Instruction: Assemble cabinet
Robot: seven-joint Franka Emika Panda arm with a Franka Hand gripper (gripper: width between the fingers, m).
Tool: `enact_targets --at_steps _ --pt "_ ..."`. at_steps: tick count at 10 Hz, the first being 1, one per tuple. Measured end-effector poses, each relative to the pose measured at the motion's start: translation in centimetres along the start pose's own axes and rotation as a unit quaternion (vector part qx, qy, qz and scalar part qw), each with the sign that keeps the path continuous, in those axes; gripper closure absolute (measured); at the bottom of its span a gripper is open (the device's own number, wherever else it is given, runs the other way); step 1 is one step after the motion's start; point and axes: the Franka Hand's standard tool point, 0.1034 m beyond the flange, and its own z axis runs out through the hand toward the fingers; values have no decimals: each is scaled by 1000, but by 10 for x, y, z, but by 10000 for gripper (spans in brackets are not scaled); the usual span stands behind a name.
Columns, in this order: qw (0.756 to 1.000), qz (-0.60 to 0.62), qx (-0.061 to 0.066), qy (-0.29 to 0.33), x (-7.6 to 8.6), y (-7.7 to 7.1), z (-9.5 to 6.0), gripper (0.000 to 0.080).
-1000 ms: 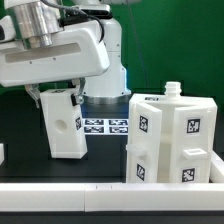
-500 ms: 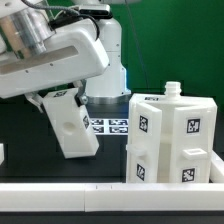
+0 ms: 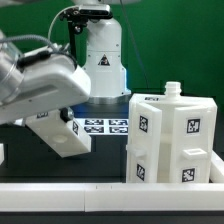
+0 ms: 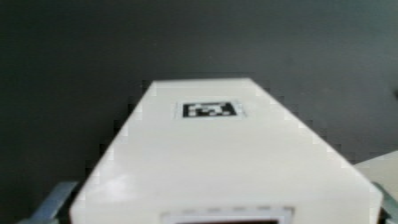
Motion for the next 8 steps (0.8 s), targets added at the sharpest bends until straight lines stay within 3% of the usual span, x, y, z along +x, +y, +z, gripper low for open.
enact_targets --at_steps 2,6,8 --pt "997 -4 10 -70 -7 -4 12 237" --pt "998 -4 10 -68 -4 -2 13 237" --pt "998 -4 13 -63 10 15 13 237"
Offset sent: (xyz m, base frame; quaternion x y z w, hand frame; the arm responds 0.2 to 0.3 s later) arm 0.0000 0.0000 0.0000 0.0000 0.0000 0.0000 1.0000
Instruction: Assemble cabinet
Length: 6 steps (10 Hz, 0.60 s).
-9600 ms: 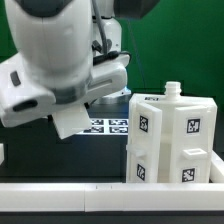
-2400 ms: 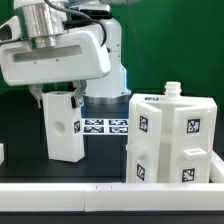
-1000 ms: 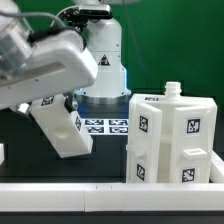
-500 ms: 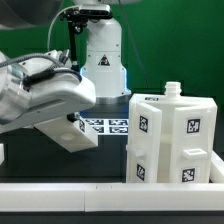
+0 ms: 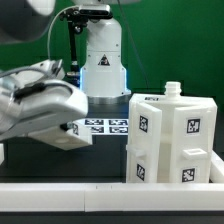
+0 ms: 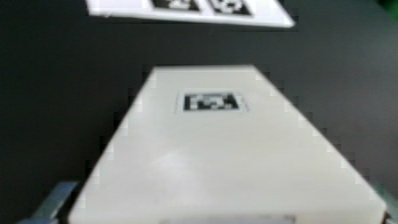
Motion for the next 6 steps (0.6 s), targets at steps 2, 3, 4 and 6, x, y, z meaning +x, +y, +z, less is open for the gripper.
enact_targets --at_steps 2,3,4,6 --pt "1000 -2 -1 6 -5 -5 0 237" --pt "1000 -1 0 5 -4 -3 2 47" --pt "1000 -1 0 5 -4 -3 2 47" --pt "1000 7 -9 19 -1 -3 -1 2"
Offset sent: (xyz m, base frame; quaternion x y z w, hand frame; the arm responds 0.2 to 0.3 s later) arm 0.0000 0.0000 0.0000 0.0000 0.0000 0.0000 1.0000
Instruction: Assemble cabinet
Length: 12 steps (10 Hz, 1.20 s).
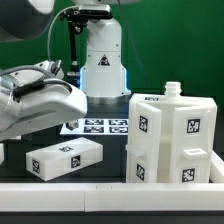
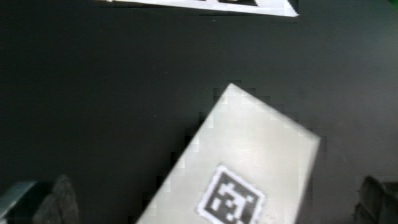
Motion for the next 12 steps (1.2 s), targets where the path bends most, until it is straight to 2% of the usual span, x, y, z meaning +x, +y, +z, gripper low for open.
enact_targets --at_steps 1,2,3,5,8,9,10,11,12 --pt "999 16 -17 24 2 -2 -5 2" --pt "996 31 -32 81 7 -9 -10 2" --pt "992 36 -38 118 1 -12 -8 4" --pt "973 38 -51 222 7 -12 -15 4" --pt "946 40 -68 315 10 -8 -18 4" --pt "928 51 -72 361 16 -5 -24 4" --pt "909 92 -71 400 20 -1 -22 4" --pt "892 126 -66 428 24 -7 -16 4" --pt "868 145 -66 469 30 -12 -17 4"
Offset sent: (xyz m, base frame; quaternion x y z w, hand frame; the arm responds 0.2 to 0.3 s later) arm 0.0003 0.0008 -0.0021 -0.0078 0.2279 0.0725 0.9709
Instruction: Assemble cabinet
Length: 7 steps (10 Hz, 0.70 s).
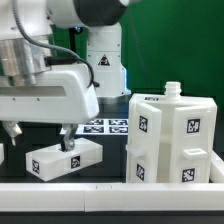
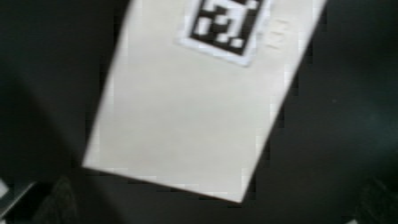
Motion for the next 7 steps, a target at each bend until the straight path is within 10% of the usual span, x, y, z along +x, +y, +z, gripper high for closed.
enact_targets --at_steps 7 --pt "994 109 3 -29 -30 6 7 4"
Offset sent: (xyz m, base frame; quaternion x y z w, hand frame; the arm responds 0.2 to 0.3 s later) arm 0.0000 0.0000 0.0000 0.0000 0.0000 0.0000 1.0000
